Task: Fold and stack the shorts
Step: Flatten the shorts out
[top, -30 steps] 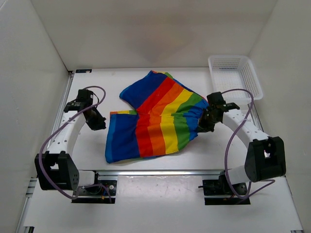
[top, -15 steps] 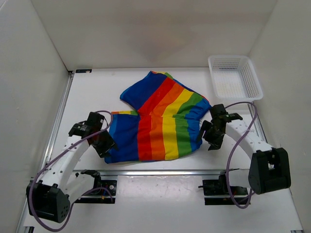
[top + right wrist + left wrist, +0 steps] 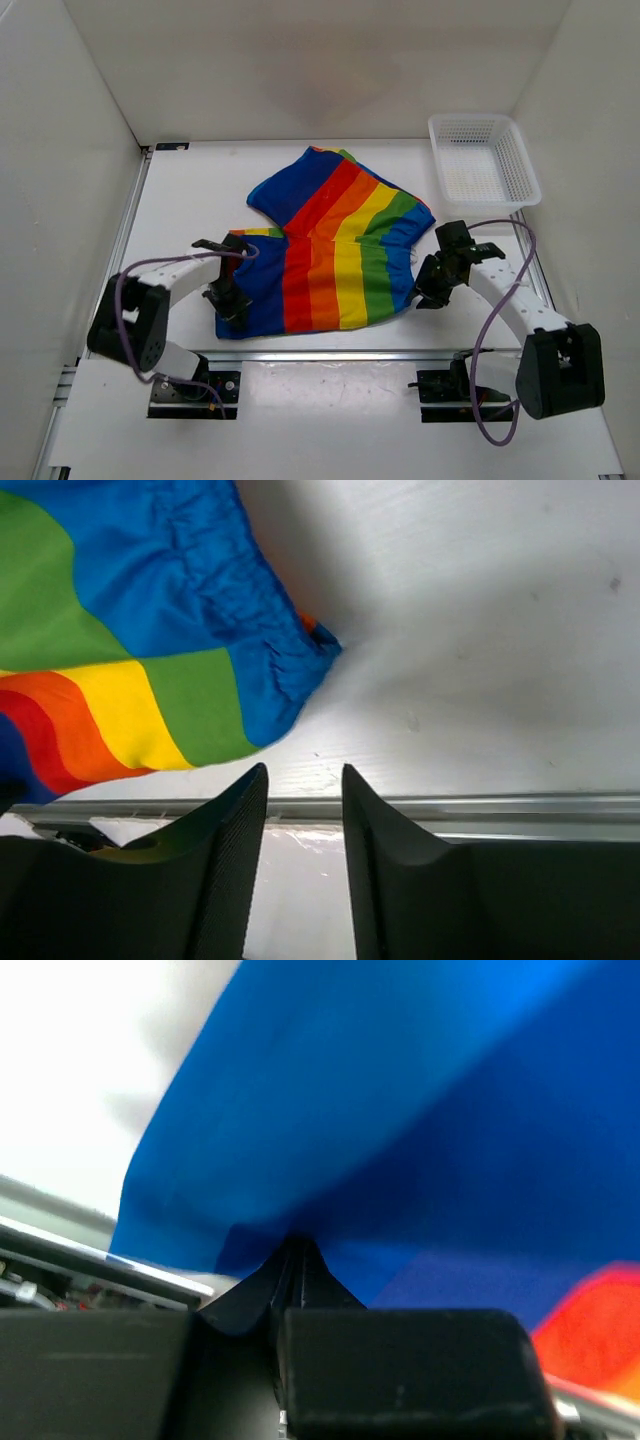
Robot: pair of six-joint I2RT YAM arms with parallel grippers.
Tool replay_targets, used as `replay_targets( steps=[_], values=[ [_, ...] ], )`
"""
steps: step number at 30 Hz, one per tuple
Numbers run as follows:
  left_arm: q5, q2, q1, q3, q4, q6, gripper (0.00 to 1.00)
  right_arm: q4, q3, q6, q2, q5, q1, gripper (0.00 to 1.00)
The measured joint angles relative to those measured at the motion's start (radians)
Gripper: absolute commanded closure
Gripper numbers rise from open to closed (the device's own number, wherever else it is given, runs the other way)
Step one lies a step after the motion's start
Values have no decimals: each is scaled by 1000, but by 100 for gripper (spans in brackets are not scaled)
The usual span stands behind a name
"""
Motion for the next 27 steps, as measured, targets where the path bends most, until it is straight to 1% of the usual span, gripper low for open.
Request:
replay_targets(
  steps=[3, 5, 6, 8, 9, 11, 12, 15, 18, 22, 24, 27],
  values=[
    [-27, 132, -11, 30, 23, 3, 87, 54, -12, 0, 61, -13, 0, 58],
    [-41, 183, -14, 82, 14, 9, 87, 89, -21, 0, 122, -17, 0, 58],
    [-50, 204, -15, 112, 16, 14, 87, 108, -22, 0, 158, -17, 0, 60],
    [-72, 259, -15, 196, 29, 24, 87, 145, -23, 3, 225, -17, 0, 65],
    [-82, 288, -15, 235, 37, 31, 87, 159, -22, 4, 251, -16, 0, 72],
    [-100, 349, -15, 313, 45, 42, 87, 172, -11, 8, 301, -12, 0, 77],
    [-109, 383, -15, 355, 47, 49, 87, 165, 10, 14, 333, -15, 0, 82],
    [-138, 501, -15, 498, 19, 77, 87, 158, 91, 22, 420, -10, 0, 88],
    [-172, 599, -13, 647, -28, 107, 87, 159, 181, 32, 499, 1, 0, 90],
    [-207, 705, -4, 841, -45, 141, 87, 175, 272, 54, 569, 23, 0, 91],
    [-216, 724, 6, 898, -50, 158, 87, 187, 283, 62, 575, 37, 0, 93],
    [-224, 718, 34, 926, -63, 175, 86, 189, 283, 78, 574, 50, -2, 96]
  ],
)
